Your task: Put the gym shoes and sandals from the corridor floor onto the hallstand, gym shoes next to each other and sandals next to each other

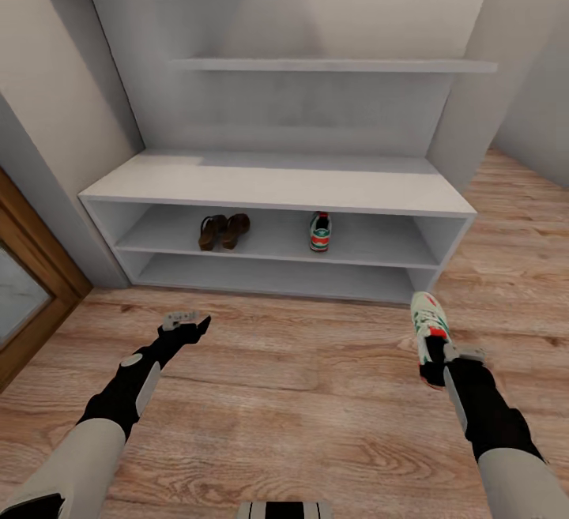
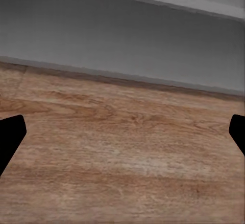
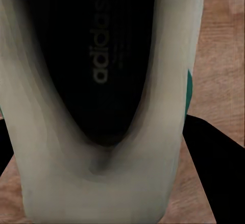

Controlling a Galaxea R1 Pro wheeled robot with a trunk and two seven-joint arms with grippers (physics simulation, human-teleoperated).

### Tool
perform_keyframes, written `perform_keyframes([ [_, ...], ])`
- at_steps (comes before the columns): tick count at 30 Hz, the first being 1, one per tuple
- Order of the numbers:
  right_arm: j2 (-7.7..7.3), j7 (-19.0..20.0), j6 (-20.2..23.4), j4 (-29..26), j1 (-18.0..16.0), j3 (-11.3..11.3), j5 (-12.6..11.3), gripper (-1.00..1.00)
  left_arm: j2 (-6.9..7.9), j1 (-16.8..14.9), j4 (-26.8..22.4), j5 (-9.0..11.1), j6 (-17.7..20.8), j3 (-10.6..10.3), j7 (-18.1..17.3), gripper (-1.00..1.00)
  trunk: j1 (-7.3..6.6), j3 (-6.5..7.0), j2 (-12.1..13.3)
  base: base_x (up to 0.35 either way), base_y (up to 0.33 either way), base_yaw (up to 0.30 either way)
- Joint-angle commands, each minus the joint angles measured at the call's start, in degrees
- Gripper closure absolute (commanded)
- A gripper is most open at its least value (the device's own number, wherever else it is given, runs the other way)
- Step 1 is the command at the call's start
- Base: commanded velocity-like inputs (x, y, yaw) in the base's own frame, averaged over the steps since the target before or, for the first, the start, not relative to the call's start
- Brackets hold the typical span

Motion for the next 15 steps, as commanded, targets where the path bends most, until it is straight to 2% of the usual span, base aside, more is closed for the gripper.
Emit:
perform_keyframes([
  [1,0.8,0.2,0.4,1.8,-0.2,0.0,0.9,1.0,-0.02,0.0,0.0,-0.6,-0.1,0.2,-0.4,-1.0,-0.01,-0.04,0.0,0.0,0.0,0.0],
  [2,1.15,0.2,0.5,2.7,-0.3,0.1,0.9,1.0,-0.04,0.1,0.0,-0.8,-0.2,0.2,-0.5,-1.0,-0.01,-0.04,0.0,0.0,0.0,0.0],
  [3,2.23,0.3,0.7,4.6,-0.5,0.1,0.9,1.0,-0.04,0.1,0.0,-1.7,-0.2,0.2,-1.1,-1.0,-0.01,-0.04,0.0,0.0,0.0,0.0],
  [5,3.02,0.3,1.1,5.3,-0.7,0.2,0.9,1.0,-0.03,0.2,0.0,-2.3,-0.3,0.2,-1.9,-1.0,-0.01,-0.04,0.0,0.0,0.0,0.0],
  [6,3.92,0.3,1.6,5.8,-0.9,0.2,0.9,1.0,-0.02,0.2,0.0,-2.9,-0.4,0.2,-2.8,-1.0,-0.01,-0.04,0.0,0.0,0.0,0.0],
  [10,7.64,0.4,6.3,6.8,-5.7,0.2,0.7,1.0,-0.01,0.3,0.2,-4.1,-3.0,0.2,-5.9,-1.0,-0.01,-0.04,0.0,0.0,0.0,0.0],
  [14,8.61,0.8,7.3,7.0,-8.3,0.2,0.3,1.0,-0.01,0.3,0.9,-4.3,-3.5,0.1,-6.3,-1.0,-0.01,-0.04,0.0,0.0,0.0,0.0],
  [15,8.83,2.3,7.5,7.0,-9.4,0.2,-0.4,1.0,-0.01,0.3,1.0,-4.4,-3.6,0.2,-6.3,-1.0,-0.01,-0.04,0.0,0.0,0.0,0.0],
])
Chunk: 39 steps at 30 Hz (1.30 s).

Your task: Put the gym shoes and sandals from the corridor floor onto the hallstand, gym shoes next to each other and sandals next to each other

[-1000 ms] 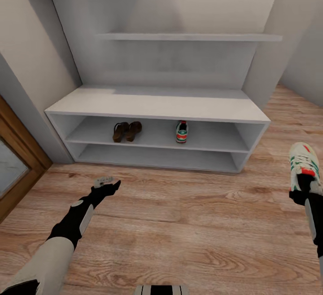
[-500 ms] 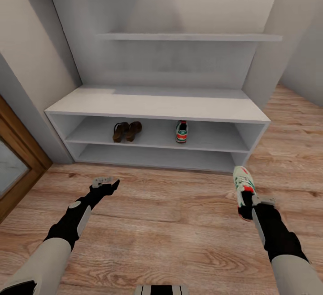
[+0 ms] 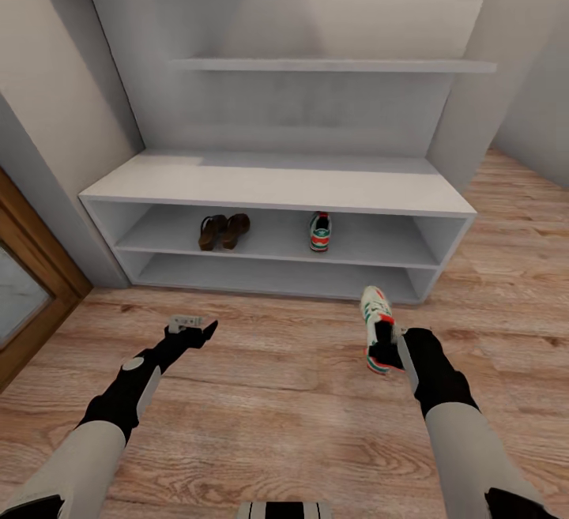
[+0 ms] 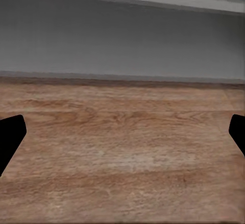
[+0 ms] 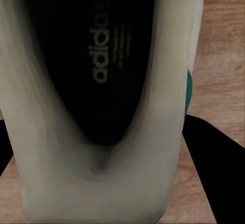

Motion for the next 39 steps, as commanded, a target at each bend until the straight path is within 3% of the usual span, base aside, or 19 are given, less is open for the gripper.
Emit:
perform_keyframes([
  [1,0.16,2.2,0.4,0.0,-0.5,-0.3,0.7,1.0,-0.03,0.0,0.1,-0.5,-0.3,0.3,-0.4,-1.0,-0.01,-0.05,0.0,0.0,0.0,0.0],
  [5,0.27,8.3,0.5,-0.1,-1.2,-0.2,-0.3,1.0,-0.03,0.0,0.2,-0.5,-0.4,0.4,-0.4,-1.0,-0.01,-0.05,0.0,0.0,0.0,0.0],
  [15,0.2,9.3,0.5,-0.1,-1.4,-0.2,-0.2,1.0,0.06,0.0,0.2,-0.5,-0.4,0.4,-2.3,-1.0,-0.01,-0.05,0.0,0.0,0.0,0.0],
  [16,0.2,9.2,0.4,-0.1,-1.4,-0.1,-0.1,1.0,1.15,0.3,0.2,-0.9,-1.0,0.3,-6.6,-1.0,-0.01,-0.05,0.0,0.0,0.0,0.0],
  [18,0.2,9.2,0.4,-0.3,-1.4,0.0,0.0,1.0,2.88,0.9,0.2,-2.3,-2.1,0.3,-11.3,-1.0,-0.01,-0.05,0.0,0.0,0.0,0.0],
  [19,0.22,9.1,0.4,-0.3,-1.4,0.0,0.0,1.0,3.12,0.9,0.2,-2.6,-2.2,0.3,-12.0,-1.0,-0.01,-0.05,0.0,0.0,0.0,0.0],
  [22,0.26,7.5,0.4,-0.5,-1.4,0.1,0.0,1.0,3.7,1.1,0.2,-4.3,-2.5,0.3,-13.8,-1.0,-0.01,-0.05,0.0,0.0,0.0,0.0],
  [28,0.46,-0.8,0.4,-1.6,-1.4,0.1,-0.1,1.0,4.0,1.3,0.2,-9.3,-2.6,0.3,-15.0,-1.0,-0.01,-0.05,0.0,0.0,0.0,0.0],
  [39,0.89,-2.3,0.4,-2.4,-1.4,0.2,-0.4,1.0,4.1,1.3,0.4,-10.8,-2.7,0.4,-15.6,-1.0,-0.01,-0.05,0.0,0.0,0.0,0.0],
])
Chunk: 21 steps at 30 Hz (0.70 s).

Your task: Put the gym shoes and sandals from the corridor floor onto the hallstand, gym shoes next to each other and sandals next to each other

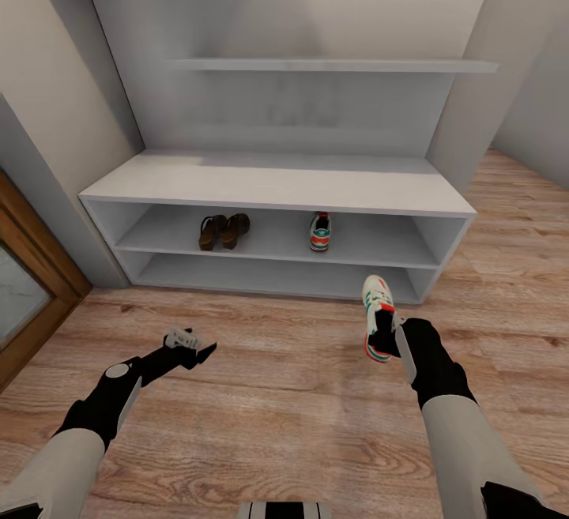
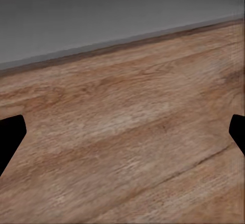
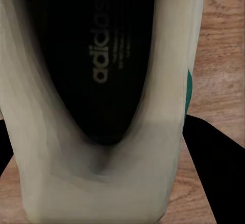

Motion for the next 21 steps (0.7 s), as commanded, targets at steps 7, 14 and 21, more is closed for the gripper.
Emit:
perform_keyframes([
  [7,0.08,0.2,0.2,-2.3,0.0,0.6,0.5,1.0,0.61,0.0,2.1,-1.5,-0.5,0.3,-5.7,-1.0,-0.01,-0.05,0.0,0.0,0.0,0.0],
  [14,0.08,0.1,0.2,-8.4,0.0,5.3,0.4,1.0,-0.85,0.1,5.0,-12.6,-0.6,-0.8,-7.1,-1.0,-0.01,-0.05,0.0,0.0,0.0,0.0],
  [21,0.02,0.1,0.2,-9.0,0.0,6.2,0.4,1.0,-4.31,0.1,5.3,-14.5,-0.5,-0.9,-7.0,-1.0,-0.01,-0.05,0.0,0.0,0.0,0.0],
])
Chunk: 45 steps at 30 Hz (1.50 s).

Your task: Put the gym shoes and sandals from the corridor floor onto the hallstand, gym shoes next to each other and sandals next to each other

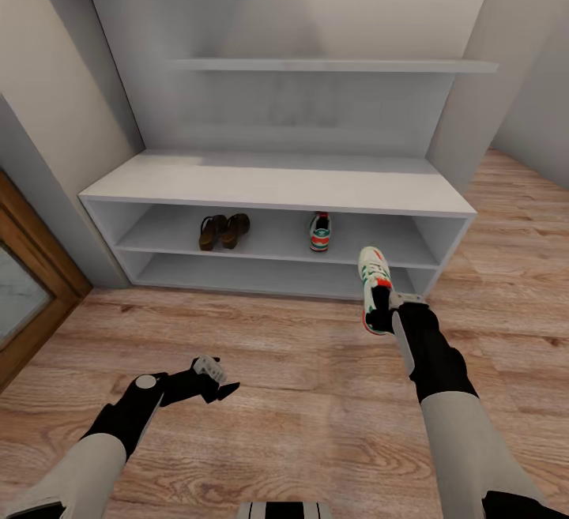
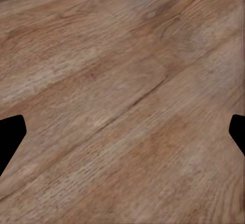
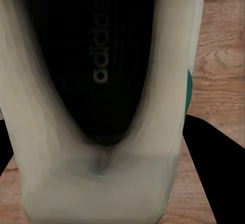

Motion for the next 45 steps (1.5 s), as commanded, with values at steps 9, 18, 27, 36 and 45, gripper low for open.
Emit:
perform_keyframes([
  [9,0.04,0.2,0.3,-0.1,0.0,-0.1,0.5,1.0,-0.42,0.0,0.0,-0.6,-0.4,0.4,-0.3,-1.0,-0.01,-0.05,0.0,0.192,0.05,0.0],
  [18,0.04,0.3,0.3,-0.1,0.0,-0.1,0.5,1.0,-0.45,0.0,0.0,-0.6,-0.4,0.4,-0.3,-1.0,-0.01,-0.05,0.0,0.311,0.097,0.0],
  [27,0.04,0.3,0.3,-0.1,0.0,-0.1,0.5,1.0,-0.45,0.0,0.0,-0.7,-0.3,0.4,-0.3,-1.0,-0.01,-0.05,0.0,0.339,0.002,0.0],
  [36,0.04,0.3,0.3,-0.1,0.0,-0.1,0.5,1.0,-0.45,0.0,0.1,-0.7,-0.3,0.4,-0.3,-1.0,-0.01,-0.05,0.0,0.154,-0.048,0.0],
  [45,0.04,0.3,0.3,-0.1,0.0,-0.1,0.5,1.0,-0.53,0.0,0.2,-0.7,-0.3,0.4,-0.4,-1.0,-0.01,-0.05,0.0,0.22,-0.001,0.0],
])
